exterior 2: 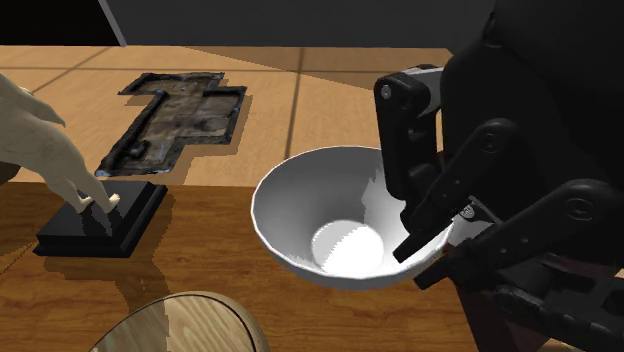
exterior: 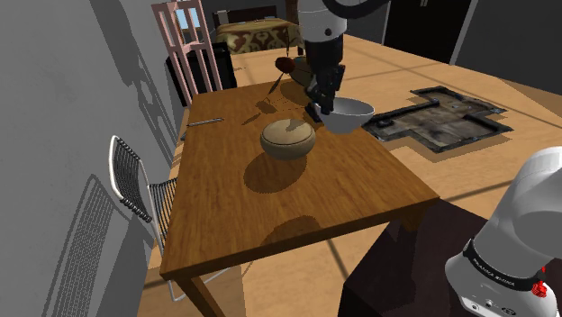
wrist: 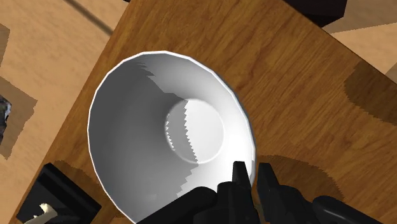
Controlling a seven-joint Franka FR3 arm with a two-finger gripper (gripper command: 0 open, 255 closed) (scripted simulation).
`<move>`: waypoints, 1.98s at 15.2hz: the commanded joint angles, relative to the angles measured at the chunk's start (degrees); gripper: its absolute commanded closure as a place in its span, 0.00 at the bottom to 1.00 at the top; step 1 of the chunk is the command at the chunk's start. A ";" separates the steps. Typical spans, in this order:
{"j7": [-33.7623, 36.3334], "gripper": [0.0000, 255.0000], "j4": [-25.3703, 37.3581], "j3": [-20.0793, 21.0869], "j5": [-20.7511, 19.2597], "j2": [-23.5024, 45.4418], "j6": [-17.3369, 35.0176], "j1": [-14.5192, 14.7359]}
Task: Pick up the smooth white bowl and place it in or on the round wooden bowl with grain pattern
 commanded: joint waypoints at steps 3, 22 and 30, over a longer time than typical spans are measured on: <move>0.91 1.00 10.91 0.99 -2.16 9.62 -1.67 -0.73; 2.55 1.00 50.10 2.00 -11.01 41.73 -10.29 2.31; 3.51 1.00 40.65 2.01 -10.40 39.58 -3.03 1.15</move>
